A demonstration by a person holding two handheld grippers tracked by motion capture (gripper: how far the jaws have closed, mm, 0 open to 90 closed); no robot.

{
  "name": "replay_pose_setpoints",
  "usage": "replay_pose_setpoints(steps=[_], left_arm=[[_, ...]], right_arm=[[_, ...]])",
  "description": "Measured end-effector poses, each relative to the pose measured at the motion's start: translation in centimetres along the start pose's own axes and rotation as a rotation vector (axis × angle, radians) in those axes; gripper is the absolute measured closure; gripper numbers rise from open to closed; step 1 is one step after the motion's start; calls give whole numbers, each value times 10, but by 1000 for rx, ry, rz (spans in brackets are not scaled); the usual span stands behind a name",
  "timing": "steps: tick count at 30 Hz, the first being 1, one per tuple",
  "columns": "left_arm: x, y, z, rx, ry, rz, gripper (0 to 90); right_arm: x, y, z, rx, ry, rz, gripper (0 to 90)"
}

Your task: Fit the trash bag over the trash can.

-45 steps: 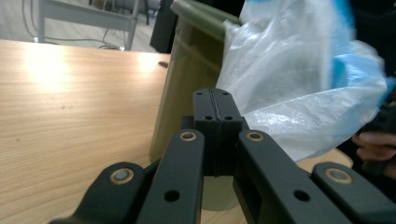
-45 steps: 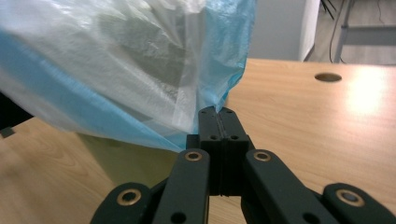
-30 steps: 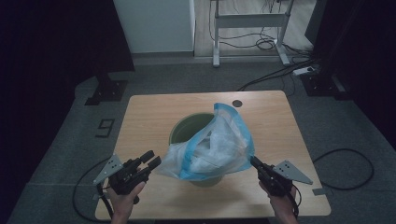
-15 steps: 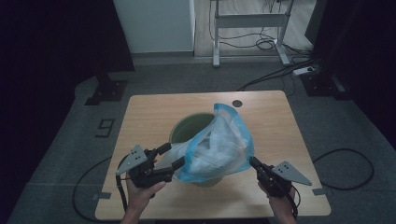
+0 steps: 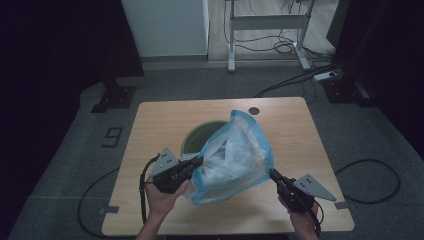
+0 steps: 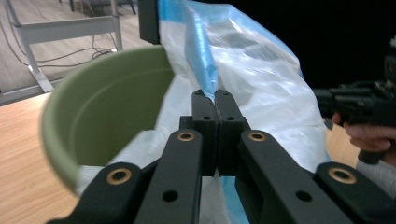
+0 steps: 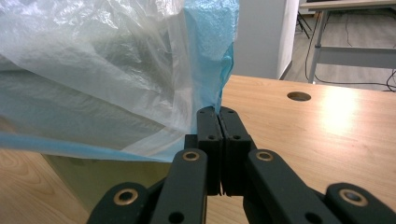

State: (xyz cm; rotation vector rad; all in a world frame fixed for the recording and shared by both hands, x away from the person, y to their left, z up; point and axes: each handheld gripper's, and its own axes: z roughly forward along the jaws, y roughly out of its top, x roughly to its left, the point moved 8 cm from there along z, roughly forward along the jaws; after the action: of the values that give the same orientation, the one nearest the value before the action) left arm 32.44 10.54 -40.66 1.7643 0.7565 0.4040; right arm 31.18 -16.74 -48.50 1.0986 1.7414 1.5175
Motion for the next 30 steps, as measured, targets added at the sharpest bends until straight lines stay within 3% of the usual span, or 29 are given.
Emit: replay_pose_setpoints(steps=[8,10,14,25,30], left_arm=[[28,12,-17,-103,62,-66,899],[40,16,-20,-121,67,-97,898],[52,17,-21,-133,75,-125,899],[89,-7,-18,-107,123,-214,898],[89,-20,-21,-124,88,-237,898]], right_arm=[[-8,1,-3,3,-16,3,870],[-10,4,-4,6,-20,-8,870],[-12,8,-7,5,-21,-19,866],[-15,11,1,8,-27,-5,852],[-11,8,13,24,-10,14,867]])
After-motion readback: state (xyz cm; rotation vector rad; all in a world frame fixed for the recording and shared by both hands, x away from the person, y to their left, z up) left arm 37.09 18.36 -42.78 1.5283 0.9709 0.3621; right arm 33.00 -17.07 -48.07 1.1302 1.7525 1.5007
